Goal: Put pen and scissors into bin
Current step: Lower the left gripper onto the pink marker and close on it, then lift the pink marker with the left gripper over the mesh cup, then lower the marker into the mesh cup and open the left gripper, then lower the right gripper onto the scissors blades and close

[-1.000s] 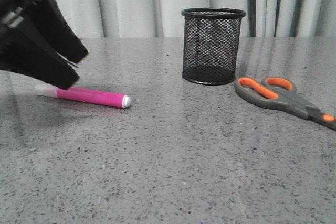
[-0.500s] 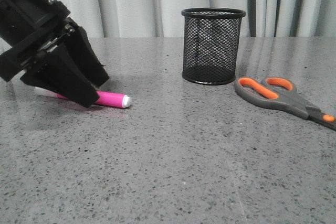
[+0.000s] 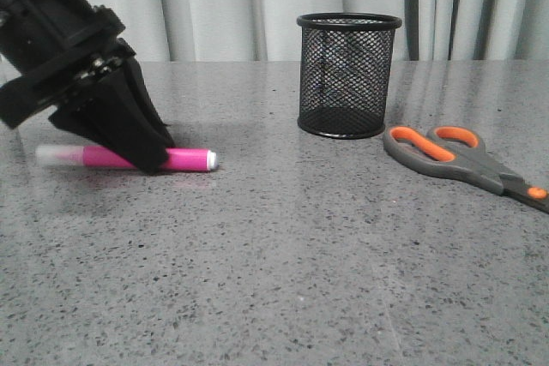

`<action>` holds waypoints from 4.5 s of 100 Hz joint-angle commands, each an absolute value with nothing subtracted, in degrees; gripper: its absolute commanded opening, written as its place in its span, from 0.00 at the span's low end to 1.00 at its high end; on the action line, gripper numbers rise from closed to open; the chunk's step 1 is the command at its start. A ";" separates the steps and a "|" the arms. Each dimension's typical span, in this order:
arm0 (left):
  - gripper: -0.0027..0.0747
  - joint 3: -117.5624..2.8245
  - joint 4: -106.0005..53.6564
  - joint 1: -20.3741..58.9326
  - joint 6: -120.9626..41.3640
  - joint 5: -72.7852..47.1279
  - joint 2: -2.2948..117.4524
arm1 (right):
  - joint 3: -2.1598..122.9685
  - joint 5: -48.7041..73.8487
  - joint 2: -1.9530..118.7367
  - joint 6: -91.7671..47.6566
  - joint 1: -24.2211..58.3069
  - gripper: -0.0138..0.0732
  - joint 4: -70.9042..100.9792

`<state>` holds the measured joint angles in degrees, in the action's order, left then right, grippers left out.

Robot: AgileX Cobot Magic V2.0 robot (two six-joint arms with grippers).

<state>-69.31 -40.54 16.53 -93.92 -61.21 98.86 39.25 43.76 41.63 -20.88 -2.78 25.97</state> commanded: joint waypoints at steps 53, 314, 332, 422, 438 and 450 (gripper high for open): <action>0.01 -84.82 -88.92 28.48 -96.80 -44.10 94.93 | 41.20 40.85 41.71 -21.43 -3.09 0.62 27.32; 0.01 -43.27 -71.70 -6.00 -76.29 -28.51 52.61 | 41.20 42.73 46.19 -30.30 -3.09 0.62 40.91; 0.01 -38.95 -83.75 -2.52 -89.70 -31.38 48.97 | 41.92 48.75 49.96 -35.56 -2.36 0.62 40.91; 0.01 -36.20 -94.49 3.36 -100.86 -38.21 48.27 | 58.27 53.75 71.83 -21.07 14.17 0.62 18.25; 0.01 -36.20 -94.49 3.36 -100.86 -38.21 48.27 | 58.82 53.48 74.63 -13.95 17.05 0.58 8.94; 0.01 -36.20 -94.49 3.36 -100.86 -38.01 48.27 | 58.90 52.71 75.64 -13.84 18.77 0.56 8.69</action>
